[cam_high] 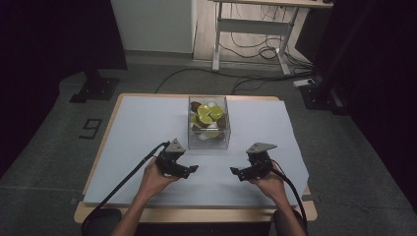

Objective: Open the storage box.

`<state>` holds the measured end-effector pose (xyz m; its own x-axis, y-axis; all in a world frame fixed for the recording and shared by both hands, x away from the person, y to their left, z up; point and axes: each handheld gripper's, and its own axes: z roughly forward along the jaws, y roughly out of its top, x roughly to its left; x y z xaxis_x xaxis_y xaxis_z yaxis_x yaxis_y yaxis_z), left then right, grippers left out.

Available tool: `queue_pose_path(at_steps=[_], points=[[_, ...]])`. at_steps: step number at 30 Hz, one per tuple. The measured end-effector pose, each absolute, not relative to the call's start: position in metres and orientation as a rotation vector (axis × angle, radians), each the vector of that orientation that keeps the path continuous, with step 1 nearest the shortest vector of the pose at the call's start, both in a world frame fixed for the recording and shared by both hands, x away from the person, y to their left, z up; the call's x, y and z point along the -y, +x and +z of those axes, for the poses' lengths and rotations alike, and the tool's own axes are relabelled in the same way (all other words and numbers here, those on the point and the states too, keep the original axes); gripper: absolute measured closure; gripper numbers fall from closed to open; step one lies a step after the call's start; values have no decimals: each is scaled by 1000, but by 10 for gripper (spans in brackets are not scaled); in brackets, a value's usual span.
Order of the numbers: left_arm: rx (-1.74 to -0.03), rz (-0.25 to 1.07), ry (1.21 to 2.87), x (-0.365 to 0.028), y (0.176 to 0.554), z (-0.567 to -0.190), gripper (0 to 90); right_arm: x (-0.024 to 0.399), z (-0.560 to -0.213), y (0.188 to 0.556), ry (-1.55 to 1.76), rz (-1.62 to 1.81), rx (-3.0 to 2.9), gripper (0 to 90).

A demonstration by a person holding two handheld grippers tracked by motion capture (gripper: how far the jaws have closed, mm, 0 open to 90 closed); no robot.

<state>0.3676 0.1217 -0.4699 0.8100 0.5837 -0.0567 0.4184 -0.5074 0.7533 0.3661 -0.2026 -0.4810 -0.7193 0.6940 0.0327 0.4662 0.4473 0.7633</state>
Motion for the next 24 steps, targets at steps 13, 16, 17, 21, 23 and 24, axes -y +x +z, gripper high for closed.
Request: queue_pose_path(at_steps=[13, 16, 17, 21, 23, 24], points=[[-725, 265, 2177, -113, 381, -463, 172, 188, -472, 376, 960, 1154, -2424, 88], [-720, 261, 2174, -110, 384, -461, 175, 185, -471, 379, 952, 1163, -2425, 110], [-719, 262, 2174, -109, 385, -461, 175, 184, -470, 380, 951, 1164, -2424, 113], [-713, 262, 2182, -105, 388, -460, 177, 179, -468, 383, 947, 1166, -2423, 130], [-709, 263, 2183, -103, 390, -460, 178, 176, -467, 386, 947, 1171, -2422, 136], [-708, 261, 2180, -102, 391, -460, 179, 176, -467, 387, 949, 1174, -2422, 141]])
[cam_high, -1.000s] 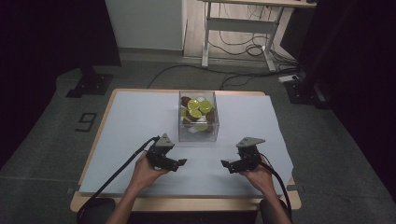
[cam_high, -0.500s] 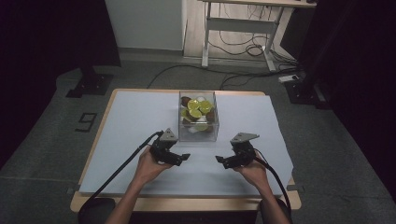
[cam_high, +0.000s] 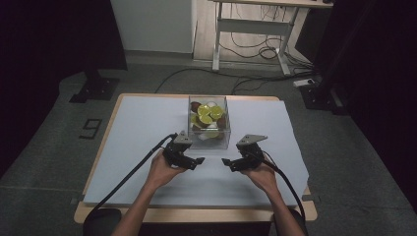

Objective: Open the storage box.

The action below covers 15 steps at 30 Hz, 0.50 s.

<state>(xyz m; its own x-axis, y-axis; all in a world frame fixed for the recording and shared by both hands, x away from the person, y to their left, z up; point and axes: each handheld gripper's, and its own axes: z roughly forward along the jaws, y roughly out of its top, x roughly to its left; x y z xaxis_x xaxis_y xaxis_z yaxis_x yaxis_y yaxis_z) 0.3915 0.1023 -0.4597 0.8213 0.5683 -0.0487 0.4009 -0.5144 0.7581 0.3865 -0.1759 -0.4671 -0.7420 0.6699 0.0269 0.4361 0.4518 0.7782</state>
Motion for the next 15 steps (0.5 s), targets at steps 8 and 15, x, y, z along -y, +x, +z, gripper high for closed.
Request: queue_pose_path(at_steps=[8, 15], points=[[-722, 270, 2181, -97, 401, -462, 189, 170, -467, 394, 948, 1181, -2430, 199], [-731, 285, 2171, -95, 409, -462, 226, 166, -466, 401, 943, 1213, -2432, 282]])
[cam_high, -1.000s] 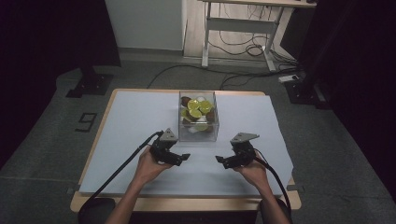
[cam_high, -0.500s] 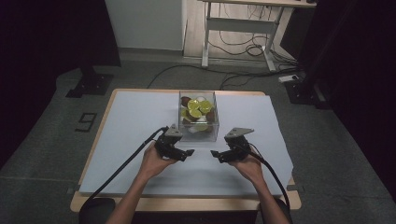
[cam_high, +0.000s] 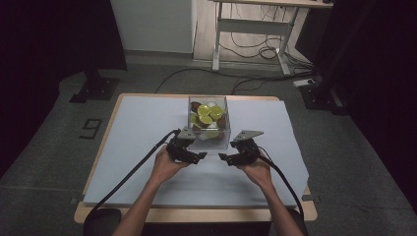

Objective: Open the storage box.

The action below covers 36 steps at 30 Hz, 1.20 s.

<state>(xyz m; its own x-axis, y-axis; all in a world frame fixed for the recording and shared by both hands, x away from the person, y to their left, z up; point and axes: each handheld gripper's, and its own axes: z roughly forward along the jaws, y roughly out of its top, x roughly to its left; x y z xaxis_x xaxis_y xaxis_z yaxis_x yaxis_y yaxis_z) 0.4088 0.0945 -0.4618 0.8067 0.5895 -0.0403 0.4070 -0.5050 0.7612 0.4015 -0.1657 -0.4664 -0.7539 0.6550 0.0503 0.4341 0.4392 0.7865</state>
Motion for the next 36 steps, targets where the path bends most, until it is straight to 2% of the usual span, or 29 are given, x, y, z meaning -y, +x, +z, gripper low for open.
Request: queue_pose_path(at_steps=[21, 25, 36], points=[[-757, 327, 2150, -89, 426, -463, 407, 143, -465, 421, 891, 1186, -2428, 486], [-768, 327, 2137, -89, 429, -464, 439, 142, -467, 427, 919, 1173, -2420, 501], [-785, 334, 2109, -87, 435, -464, 555, 141, -463, 435, 959, 1226, -2366, 642]])
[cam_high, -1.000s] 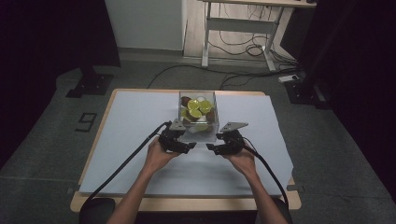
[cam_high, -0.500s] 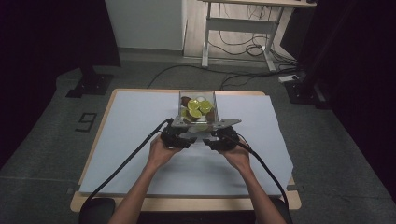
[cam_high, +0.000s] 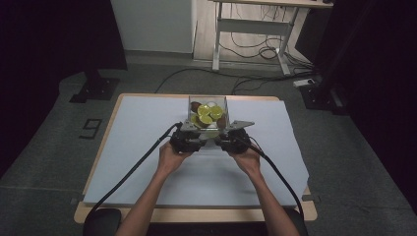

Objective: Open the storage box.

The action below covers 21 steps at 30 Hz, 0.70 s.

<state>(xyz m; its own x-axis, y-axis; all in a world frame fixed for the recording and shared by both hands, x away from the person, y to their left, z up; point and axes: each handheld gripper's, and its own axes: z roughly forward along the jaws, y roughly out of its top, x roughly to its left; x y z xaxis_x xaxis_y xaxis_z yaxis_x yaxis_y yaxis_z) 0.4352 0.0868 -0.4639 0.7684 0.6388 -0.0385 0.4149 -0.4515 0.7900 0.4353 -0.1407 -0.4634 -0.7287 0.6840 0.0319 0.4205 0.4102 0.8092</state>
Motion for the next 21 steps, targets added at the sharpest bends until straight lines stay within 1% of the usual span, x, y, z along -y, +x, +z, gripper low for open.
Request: queue_pose_path(at_steps=[7, 12, 18, 21], points=[[-806, 338, 2088, -86, 438, -466, 640, 140, -465, 440, 993, 1250, -2348, 708], [-813, 339, 2083, -85, 440, -466, 682, 140, -465, 441, 1006, 1270, -2328, 748], [-812, 340, 2077, -85, 442, -468, 719, 139, -465, 444, 1012, 1276, -2327, 786], [-809, 341, 2075, -85, 442, -468, 723, 139, -466, 446, 1006, 1274, -2334, 789]])
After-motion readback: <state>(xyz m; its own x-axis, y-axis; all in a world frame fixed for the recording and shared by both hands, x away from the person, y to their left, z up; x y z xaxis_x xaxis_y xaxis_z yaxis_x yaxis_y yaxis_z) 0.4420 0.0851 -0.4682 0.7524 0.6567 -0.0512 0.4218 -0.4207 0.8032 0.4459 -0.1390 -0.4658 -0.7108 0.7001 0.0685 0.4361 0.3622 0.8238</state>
